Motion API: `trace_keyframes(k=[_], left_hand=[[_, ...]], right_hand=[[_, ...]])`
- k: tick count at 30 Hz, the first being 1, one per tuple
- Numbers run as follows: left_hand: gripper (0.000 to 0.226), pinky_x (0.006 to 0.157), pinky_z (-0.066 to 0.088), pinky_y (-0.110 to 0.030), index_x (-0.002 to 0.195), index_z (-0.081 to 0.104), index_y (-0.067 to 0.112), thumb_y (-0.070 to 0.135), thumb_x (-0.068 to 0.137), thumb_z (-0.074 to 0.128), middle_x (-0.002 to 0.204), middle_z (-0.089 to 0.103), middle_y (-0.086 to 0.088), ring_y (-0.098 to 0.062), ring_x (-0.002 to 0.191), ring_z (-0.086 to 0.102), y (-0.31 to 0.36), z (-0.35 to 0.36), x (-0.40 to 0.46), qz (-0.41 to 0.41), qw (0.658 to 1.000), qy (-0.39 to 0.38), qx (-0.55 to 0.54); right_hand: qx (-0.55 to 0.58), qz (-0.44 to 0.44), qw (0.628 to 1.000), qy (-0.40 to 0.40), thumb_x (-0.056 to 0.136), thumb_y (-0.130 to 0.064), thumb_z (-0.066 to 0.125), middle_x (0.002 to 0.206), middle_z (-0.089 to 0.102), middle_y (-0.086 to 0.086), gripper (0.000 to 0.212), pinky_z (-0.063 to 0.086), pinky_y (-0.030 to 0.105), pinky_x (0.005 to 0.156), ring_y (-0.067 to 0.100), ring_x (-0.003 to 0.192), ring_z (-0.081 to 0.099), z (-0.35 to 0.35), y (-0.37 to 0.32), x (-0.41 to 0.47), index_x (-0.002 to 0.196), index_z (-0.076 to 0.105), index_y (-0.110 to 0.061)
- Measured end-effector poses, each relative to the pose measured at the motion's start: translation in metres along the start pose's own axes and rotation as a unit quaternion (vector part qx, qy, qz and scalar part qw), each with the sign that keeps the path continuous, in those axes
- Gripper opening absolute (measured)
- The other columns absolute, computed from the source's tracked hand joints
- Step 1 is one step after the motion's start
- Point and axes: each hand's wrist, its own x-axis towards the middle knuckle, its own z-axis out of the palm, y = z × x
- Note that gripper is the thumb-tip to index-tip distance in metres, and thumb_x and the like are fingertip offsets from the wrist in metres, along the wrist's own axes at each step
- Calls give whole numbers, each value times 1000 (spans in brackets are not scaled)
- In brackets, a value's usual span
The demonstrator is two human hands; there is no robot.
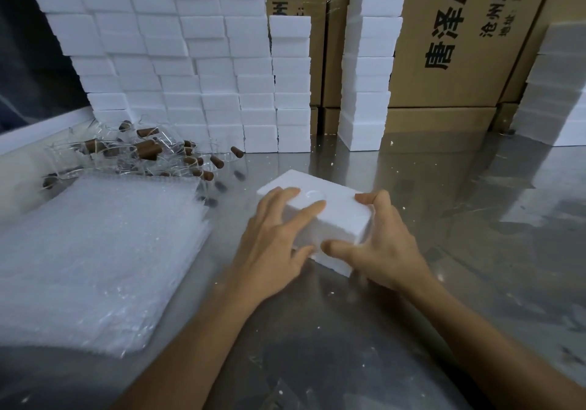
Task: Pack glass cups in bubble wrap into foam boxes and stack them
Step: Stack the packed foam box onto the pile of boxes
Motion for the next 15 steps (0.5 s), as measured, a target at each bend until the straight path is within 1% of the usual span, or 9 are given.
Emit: trace_keyframes(k=[2, 4, 5, 7, 9, 10, 12, 13, 15], left_hand=[[67, 105, 43, -49, 142, 52, 27, 19, 81, 79, 148, 42, -5, -26, 145, 26, 3, 2, 4, -13, 1000, -5, -26], [66, 108, 40, -46, 139, 55, 23, 13, 80, 80, 146, 44, -6, -26, 145, 28, -1, 3, 6, -15, 999, -4, -49], [65, 111, 37, -44, 138, 56, 21, 10, 78, 80, 145, 45, -7, -26, 145, 28, -2, 3, 7, -12, 998, -7, -64], [62, 117, 29, -39, 135, 58, 17, 5, 78, 80, 145, 44, -8, -24, 146, 26, -7, 4, 11, -12, 995, -13, -98], [61, 118, 20, -32, 135, 56, 18, 3, 80, 77, 149, 40, -5, -17, 149, 17, -10, 7, 17, -13, 993, -24, -114], [62, 118, 18, -30, 137, 54, 20, 2, 82, 75, 152, 37, -3, -13, 149, 12, -10, 10, 19, -15, 993, -29, -114], [68, 118, 19, -32, 144, 47, 24, 0, 85, 71, 158, 28, -2, -14, 151, 9, -11, 17, 23, -20, 994, -30, -101], [73, 118, 24, -35, 148, 40, 26, 1, 86, 70, 160, 23, -2, -18, 151, 12, -11, 21, 24, -31, 995, -26, -94], [86, 116, 34, -43, 155, 21, 33, 11, 89, 70, 163, 13, -1, -22, 148, 21, -12, 27, 25, -77, 993, -32, -83]], right_hand=[[-66, -23, 997, 14, 49, -77, 66, 124, 35, -11, 90, 48, 39, 80, 24, 105, 56, 3, 0, -6, 123, 29, -40], [-132, -91, 987, 2, 54, -78, 67, 138, 26, -9, 99, 52, 44, 83, 30, 110, 58, -5, 6, -6, 134, 31, -33], [-161, -133, 978, -15, 57, -78, 68, 148, 20, -8, 102, 52, 46, 88, 31, 117, 55, -11, 11, -5, 140, 32, -31], [-216, -208, 952, -58, 62, -79, 67, 160, 16, -11, 107, 42, 47, 105, 25, 138, 36, -25, 20, -1, 150, 28, -33], [-278, -264, 922, -55, 73, -69, 69, 162, 23, -9, 99, 31, 49, 115, 21, 149, 21, -31, 26, 3, 154, 25, -34], [-300, -283, 910, -40, 78, -61, 72, 160, 30, -5, 93, 30, 48, 117, 23, 150, 21, -32, 28, 6, 154, 29, -31], [-319, -288, 903, -14, 78, -48, 79, 154, 42, 5, 87, 35, 47, 111, 30, 145, 34, -29, 27, 11, 151, 39, -22], [-331, -277, 902, -6, 76, -45, 82, 151, 46, 8, 87, 38, 46, 108, 32, 140, 41, -27, 25, 14, 149, 43, -20], [-368, -259, 893, 19, 73, -47, 83, 145, 51, 10, 86, 44, 46, 101, 34, 130, 50, -20, 19, 23, 146, 47, -18]])
